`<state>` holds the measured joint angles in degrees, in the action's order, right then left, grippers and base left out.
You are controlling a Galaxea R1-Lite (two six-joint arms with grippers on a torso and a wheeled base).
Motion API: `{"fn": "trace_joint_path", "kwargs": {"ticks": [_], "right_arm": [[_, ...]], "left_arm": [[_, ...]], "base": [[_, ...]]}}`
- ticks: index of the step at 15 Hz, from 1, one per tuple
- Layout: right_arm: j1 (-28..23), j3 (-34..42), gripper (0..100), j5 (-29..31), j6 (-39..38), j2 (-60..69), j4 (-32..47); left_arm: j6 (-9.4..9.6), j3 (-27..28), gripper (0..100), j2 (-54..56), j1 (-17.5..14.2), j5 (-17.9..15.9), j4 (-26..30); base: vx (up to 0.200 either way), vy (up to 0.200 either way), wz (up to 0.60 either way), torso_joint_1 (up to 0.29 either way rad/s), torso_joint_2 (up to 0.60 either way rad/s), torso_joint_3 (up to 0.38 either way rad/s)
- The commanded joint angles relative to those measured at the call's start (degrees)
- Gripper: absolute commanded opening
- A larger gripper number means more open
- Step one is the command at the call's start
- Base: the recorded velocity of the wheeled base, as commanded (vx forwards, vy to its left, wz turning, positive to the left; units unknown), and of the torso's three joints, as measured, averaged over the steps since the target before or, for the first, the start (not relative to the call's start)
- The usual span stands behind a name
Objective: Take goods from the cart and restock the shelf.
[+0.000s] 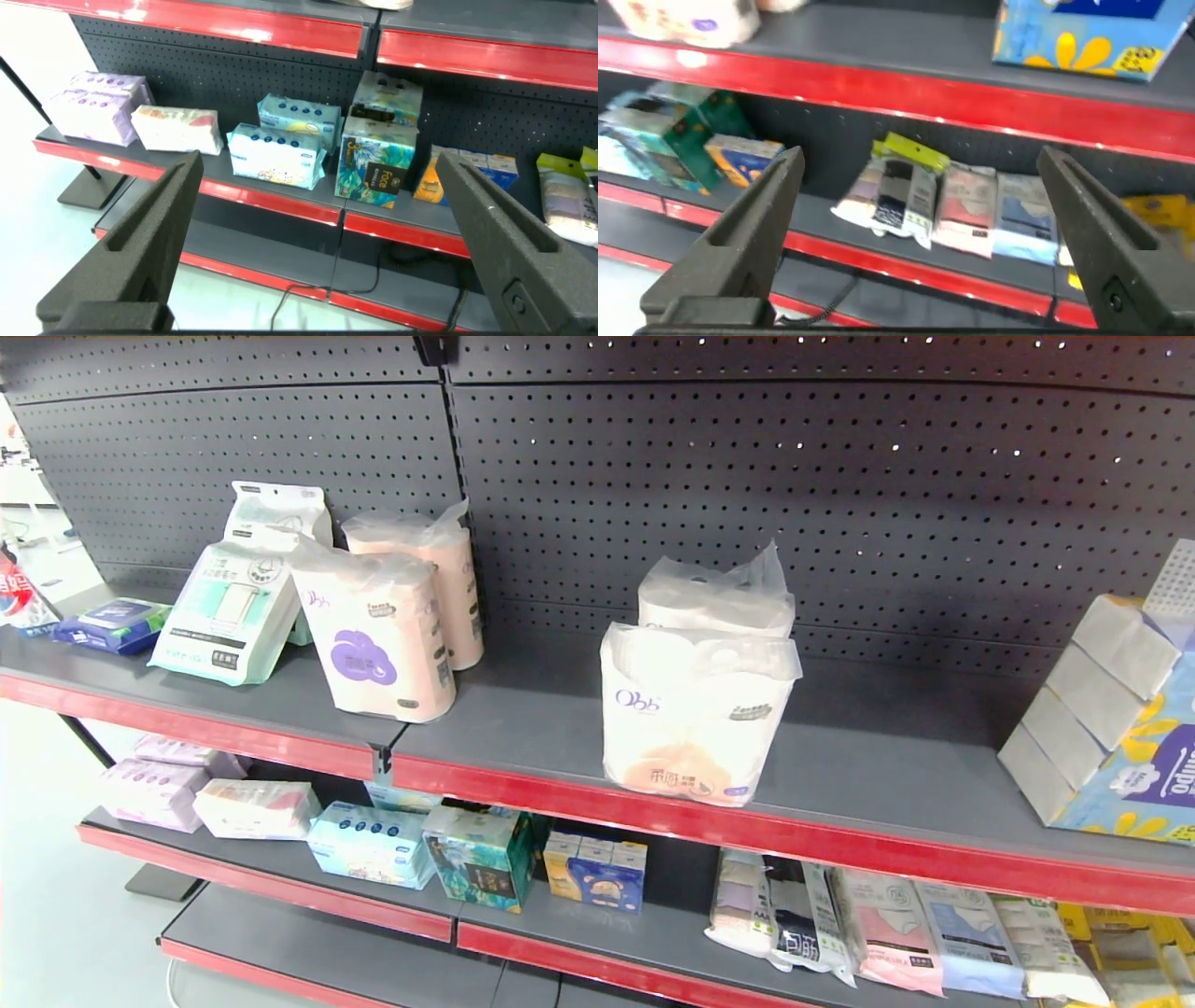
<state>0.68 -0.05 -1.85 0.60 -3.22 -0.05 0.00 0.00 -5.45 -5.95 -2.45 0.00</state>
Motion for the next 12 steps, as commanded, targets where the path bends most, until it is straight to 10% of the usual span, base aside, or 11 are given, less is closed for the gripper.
{"fn": "trace_joint_path", "kwargs": {"ticks": [1,12], "right_arm": [[-0.59,0.05,100,-0.08,-0.33,3.22,-0.04],[-0.68,0.05,100,1.15,-1.48,3.22,0.05]], "left_arm": [[0.00,0.00,100,-0.09,-0.03,-0.01,0.00],[0.00,0.00,100,-0.09,-0.12,-0.01,0.00]], "base": [[0.000,0.000,0.00,0.000,0.00,0.000],[0.000,0.000,0.00,0.000,0.00,0.000]]}}
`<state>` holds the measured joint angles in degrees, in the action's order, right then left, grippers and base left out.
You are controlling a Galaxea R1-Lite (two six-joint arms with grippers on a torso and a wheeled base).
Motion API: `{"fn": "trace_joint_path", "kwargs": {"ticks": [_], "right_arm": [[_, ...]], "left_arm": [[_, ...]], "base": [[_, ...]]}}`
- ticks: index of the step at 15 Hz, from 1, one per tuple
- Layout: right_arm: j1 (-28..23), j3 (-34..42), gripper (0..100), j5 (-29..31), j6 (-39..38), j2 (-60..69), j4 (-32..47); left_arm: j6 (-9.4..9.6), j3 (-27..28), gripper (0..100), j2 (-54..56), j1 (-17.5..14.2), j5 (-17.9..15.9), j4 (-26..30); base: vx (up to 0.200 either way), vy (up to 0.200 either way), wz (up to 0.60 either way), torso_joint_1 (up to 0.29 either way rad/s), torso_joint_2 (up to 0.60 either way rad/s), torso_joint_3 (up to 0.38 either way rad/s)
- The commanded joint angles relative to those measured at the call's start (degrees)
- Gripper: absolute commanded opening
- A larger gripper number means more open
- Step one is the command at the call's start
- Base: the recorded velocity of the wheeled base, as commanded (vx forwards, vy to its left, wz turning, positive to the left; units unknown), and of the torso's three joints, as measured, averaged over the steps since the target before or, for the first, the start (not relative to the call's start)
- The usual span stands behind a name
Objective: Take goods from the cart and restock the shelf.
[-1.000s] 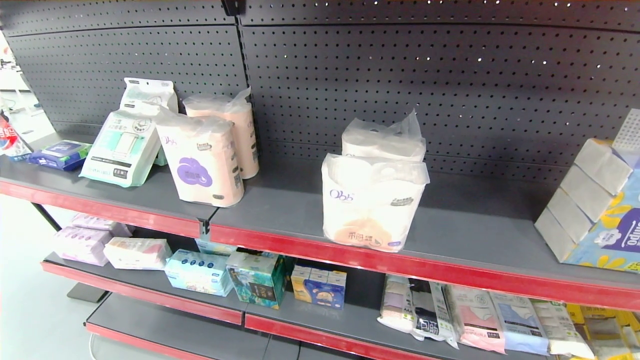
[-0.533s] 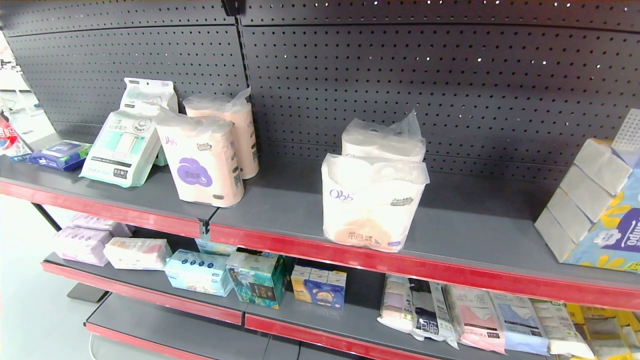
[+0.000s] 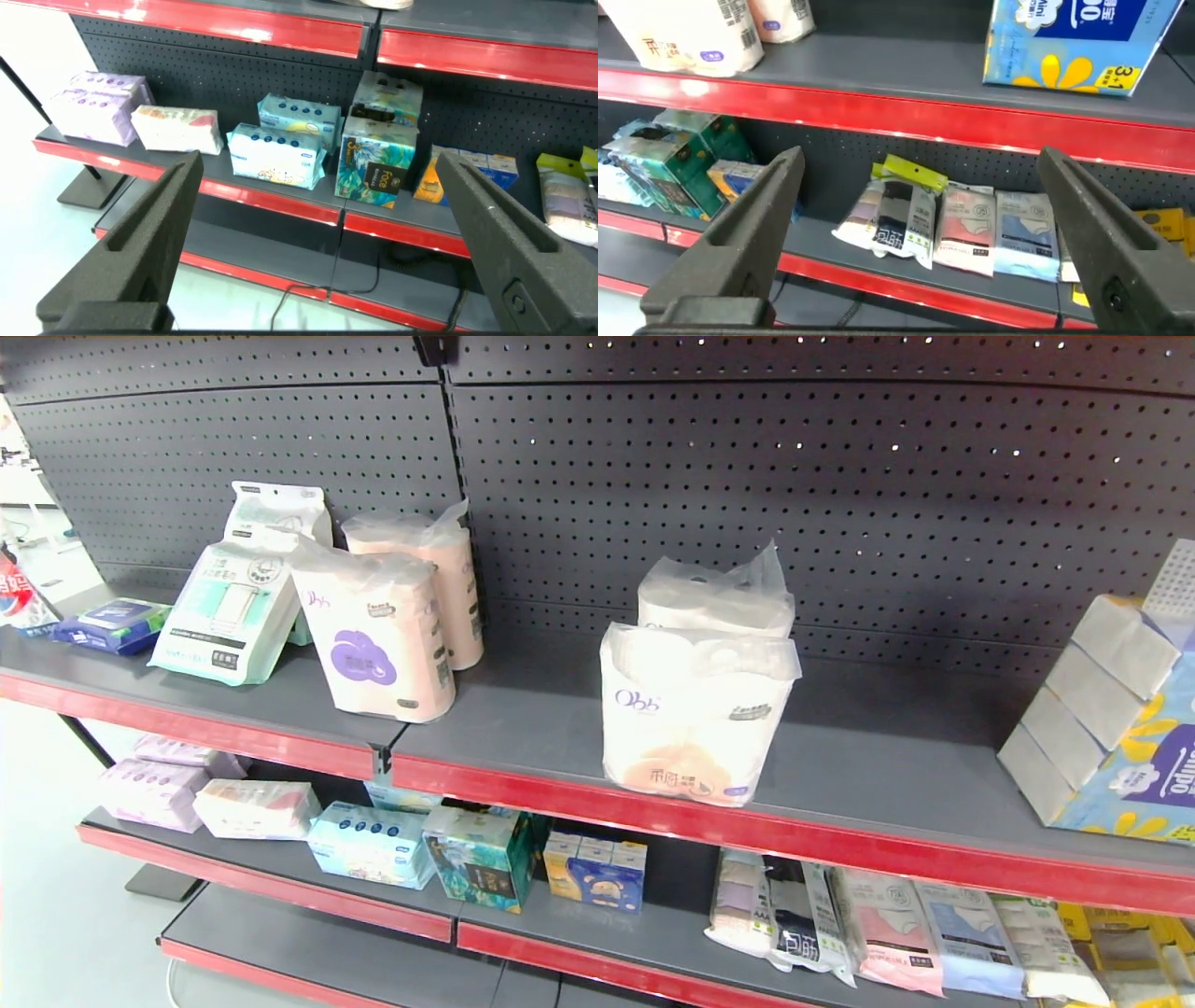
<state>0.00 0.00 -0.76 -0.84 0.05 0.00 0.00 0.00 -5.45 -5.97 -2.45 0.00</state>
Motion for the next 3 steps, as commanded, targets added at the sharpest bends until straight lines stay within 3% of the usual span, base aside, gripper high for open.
{"fn": "trace_joint_path", "kwargs": {"ticks": [1,3], "right_arm": [[0.00,0.00,100,0.05,-0.04,-0.05,0.00],[0.00,0.00,100,0.05,0.31,-0.05,0.00]], "left_arm": [[0.00,0.00,100,-0.09,0.00,-0.01,0.00],[0.00,0.00,100,-0.09,0.00,-0.01,0.00]], "base": [[0.000,0.000,0.00,0.000,0.00,0.000],[0.000,0.000,0.00,0.000,0.00,0.000]]}}
